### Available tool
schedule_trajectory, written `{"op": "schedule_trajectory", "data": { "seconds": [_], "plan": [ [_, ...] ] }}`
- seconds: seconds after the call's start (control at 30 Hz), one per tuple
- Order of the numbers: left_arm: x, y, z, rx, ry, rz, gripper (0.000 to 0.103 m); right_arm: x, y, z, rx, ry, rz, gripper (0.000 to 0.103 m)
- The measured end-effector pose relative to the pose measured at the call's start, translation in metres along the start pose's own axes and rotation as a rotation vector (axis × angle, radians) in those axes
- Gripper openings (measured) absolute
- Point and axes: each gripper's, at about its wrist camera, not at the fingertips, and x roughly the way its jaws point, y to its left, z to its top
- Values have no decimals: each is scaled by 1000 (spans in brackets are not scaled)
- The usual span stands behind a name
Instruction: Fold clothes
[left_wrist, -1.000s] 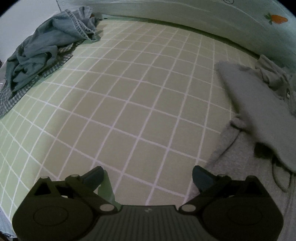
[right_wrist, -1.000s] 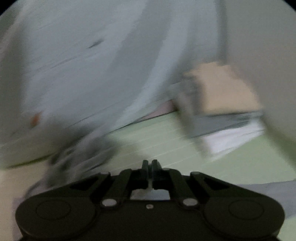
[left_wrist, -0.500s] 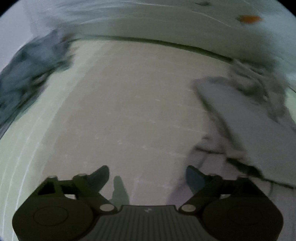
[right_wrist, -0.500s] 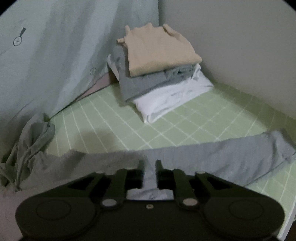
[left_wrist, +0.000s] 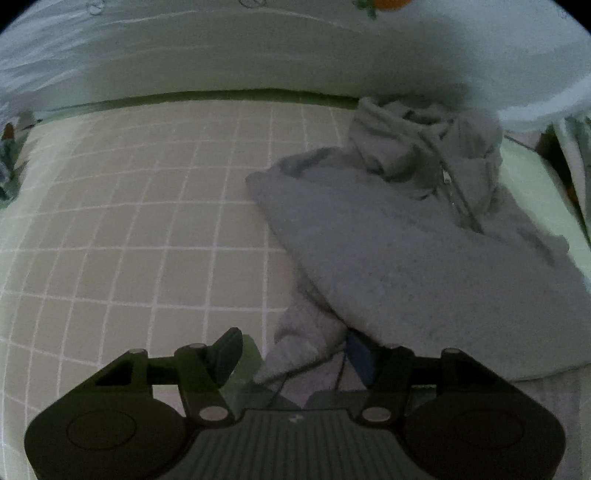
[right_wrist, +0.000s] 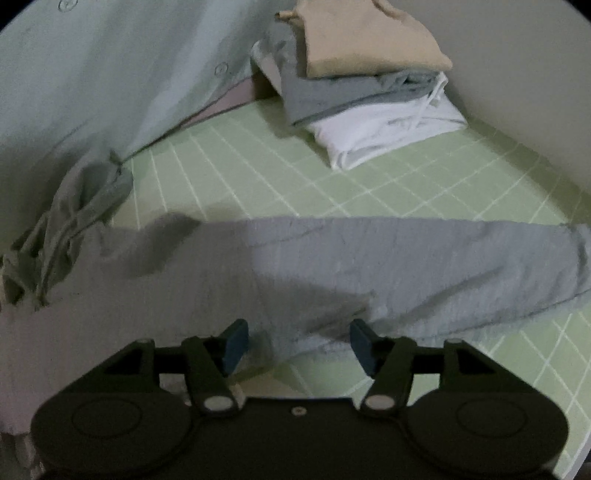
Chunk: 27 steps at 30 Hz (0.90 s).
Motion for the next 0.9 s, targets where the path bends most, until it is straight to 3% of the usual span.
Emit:
{"op": "schedule_trajectory", "data": {
  "seconds": [0.07,0.1,0.2,0.4,0.47,0.6,0.67,0.73,0.83,0.9],
  "plan": [
    [1,0,3,13,-4,-26,40,1,0,-1,6,10,-2,63],
    [-1,1,3,8,-9,-35,19,2,0,-2,12,14,-2,63],
    [-9,9,4,-34,-32,-49,14,4,0,-1,10,19,-4,63],
    [-17,49,-1,-231,-50,-87,14,7,2,-4,-30,25,-12,63],
    [-16,52,-2,-267,-45,-91,16,8,1,-4,-33,27,-14,65],
    [-19,44,-2,-277,-46,-25,27,7,1,0,-36,21,-20,68],
    [-21,43,-3,-271,-39,18,37,7,1,0,-41,13,-28,72],
    [-22,43,-3,-267,-36,58,58,7,1,1,-48,6,-44,76],
    [-26,46,-7,-260,-35,88,70,10,2,3,-64,0,-68,81],
    [-24,45,-8,-256,-22,100,72,11,2,5,-59,-5,-80,82]
  ]
}}
